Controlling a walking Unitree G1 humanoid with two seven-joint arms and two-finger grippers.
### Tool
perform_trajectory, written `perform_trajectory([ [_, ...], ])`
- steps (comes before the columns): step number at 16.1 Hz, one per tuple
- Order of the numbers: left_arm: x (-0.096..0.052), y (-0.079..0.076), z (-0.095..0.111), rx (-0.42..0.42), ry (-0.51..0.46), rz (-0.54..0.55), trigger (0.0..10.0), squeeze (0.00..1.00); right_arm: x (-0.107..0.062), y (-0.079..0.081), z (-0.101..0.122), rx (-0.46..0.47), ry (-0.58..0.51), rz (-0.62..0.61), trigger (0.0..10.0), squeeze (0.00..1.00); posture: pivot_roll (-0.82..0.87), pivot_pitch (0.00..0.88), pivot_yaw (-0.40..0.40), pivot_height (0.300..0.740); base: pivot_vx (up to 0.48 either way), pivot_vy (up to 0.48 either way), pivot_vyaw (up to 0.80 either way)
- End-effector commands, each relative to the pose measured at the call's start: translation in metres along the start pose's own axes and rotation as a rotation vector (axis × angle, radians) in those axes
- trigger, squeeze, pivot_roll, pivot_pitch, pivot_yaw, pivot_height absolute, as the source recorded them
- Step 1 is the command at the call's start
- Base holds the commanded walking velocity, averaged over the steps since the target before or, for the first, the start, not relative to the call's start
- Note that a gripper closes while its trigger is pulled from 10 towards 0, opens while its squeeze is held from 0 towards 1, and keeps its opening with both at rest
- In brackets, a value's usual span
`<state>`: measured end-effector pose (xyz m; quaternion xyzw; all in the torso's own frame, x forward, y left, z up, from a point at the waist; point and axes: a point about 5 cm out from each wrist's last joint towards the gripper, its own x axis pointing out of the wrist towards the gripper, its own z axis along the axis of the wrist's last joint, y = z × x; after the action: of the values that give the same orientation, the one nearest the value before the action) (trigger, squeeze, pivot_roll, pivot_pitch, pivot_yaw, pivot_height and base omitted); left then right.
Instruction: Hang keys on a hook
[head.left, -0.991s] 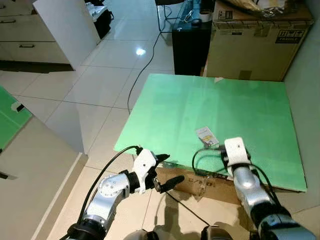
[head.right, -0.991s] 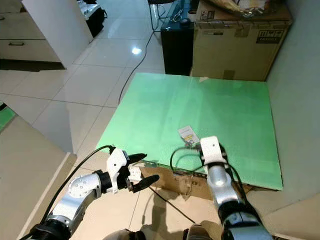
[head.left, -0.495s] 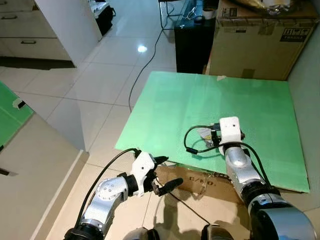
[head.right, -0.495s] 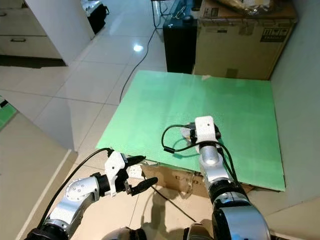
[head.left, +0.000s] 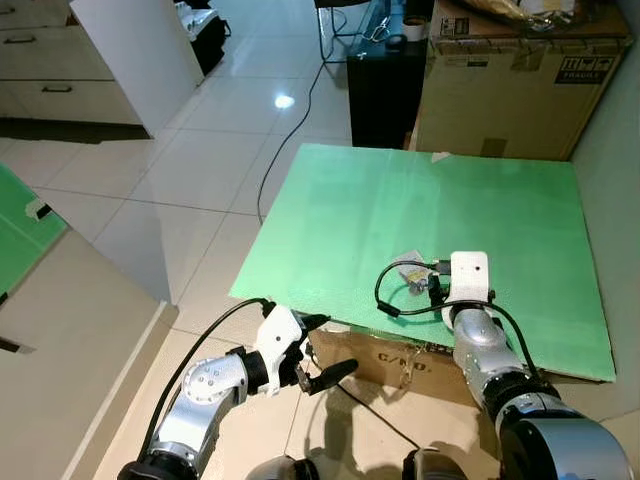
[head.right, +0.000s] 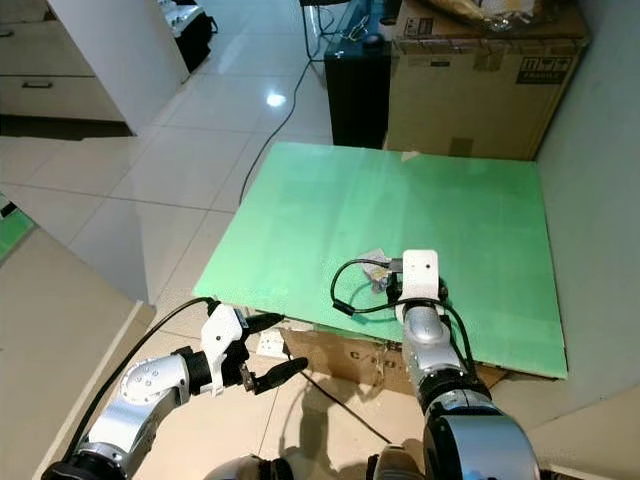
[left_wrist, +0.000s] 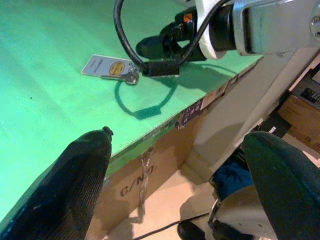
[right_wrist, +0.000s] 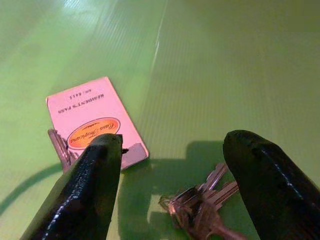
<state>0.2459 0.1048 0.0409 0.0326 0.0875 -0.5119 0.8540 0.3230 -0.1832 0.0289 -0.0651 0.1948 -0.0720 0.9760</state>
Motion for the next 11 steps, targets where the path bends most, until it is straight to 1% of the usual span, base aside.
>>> perform_trajectory([
  [1, -0.006, 0.0, -0.004, -0.004, 0.025, 0.002, 10.0, 0.0, -0.003, 0.005, -0.011, 0.022, 0.048, 0.024, 10.0, 0.0, -0.04, 0.142, 0.183, 0.74, 0.0, 0.0, 0.0],
  [5, -0.007, 0.0, -0.003, -0.004, 0.028, 0.001, 10.0, 0.0, -0.004, 0.009, -0.017, 0.024, 0.086, 0.059, 10.0, 0.0, -0.03, 0.157, 0.186, 0.74, 0.0, 0.0, 0.0],
  [8, -0.009, -0.002, -0.004, -0.007, 0.032, 0.003, 10.0, 0.0, -0.005, 0.007, -0.021, 0.065, 0.114, 0.045, 10.0, 0.0, -0.02, 0.163, 0.184, 0.74, 0.0, 0.0, 0.0],
  [11, -0.01, -0.002, -0.004, -0.009, 0.034, 0.004, 10.0, 0.0, -0.006, 0.006, -0.024, 0.069, 0.128, 0.042, 10.0, 0.0, -0.02, 0.165, 0.184, 0.74, 0.0, 0.0, 0.0],
])
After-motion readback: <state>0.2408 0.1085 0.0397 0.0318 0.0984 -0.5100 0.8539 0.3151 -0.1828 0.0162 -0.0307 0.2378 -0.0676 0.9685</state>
